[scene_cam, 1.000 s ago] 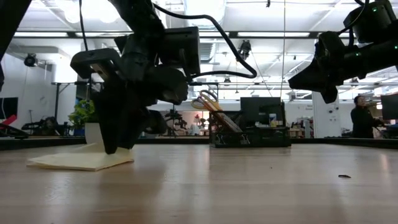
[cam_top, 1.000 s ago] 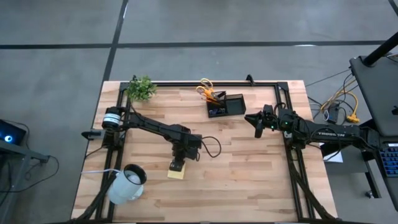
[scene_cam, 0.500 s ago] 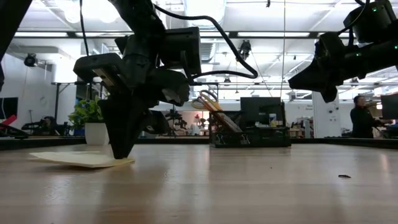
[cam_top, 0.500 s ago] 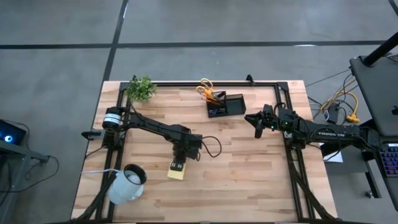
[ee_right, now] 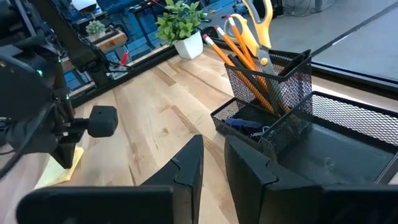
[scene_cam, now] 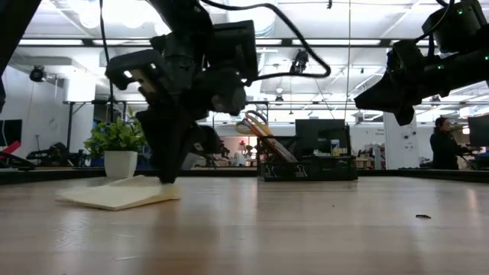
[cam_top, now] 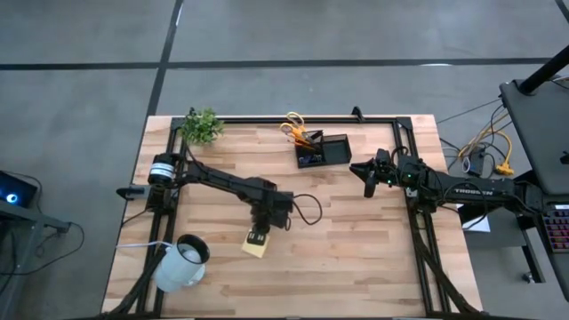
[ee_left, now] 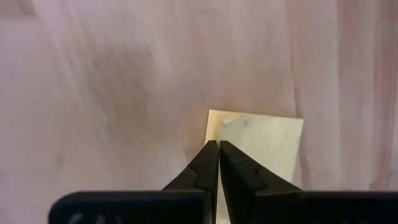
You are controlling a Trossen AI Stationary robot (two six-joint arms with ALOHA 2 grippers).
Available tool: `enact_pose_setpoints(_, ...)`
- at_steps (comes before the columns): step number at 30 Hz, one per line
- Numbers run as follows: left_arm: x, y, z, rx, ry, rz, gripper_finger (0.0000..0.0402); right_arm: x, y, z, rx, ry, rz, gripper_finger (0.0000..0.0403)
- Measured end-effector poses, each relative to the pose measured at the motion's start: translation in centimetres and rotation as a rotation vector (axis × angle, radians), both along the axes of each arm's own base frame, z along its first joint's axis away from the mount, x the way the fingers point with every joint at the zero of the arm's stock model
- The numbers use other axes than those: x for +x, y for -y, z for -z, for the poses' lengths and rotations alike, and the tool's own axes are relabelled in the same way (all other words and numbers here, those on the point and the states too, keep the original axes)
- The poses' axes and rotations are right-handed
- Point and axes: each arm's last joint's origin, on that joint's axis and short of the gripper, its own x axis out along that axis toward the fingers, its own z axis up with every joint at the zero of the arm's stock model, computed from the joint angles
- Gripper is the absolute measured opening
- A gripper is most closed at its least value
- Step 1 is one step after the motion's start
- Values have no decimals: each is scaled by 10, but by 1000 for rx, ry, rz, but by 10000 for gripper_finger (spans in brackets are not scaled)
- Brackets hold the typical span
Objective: Pick and place office supplies into organizer
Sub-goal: Put the sticky note into the desk organizer
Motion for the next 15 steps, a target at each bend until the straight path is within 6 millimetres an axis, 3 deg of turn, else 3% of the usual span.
enact_pose_setpoints(15, 7, -2, -7, 39, 56, -9, 0, 0, 0, 0, 4, 1, -2, 57)
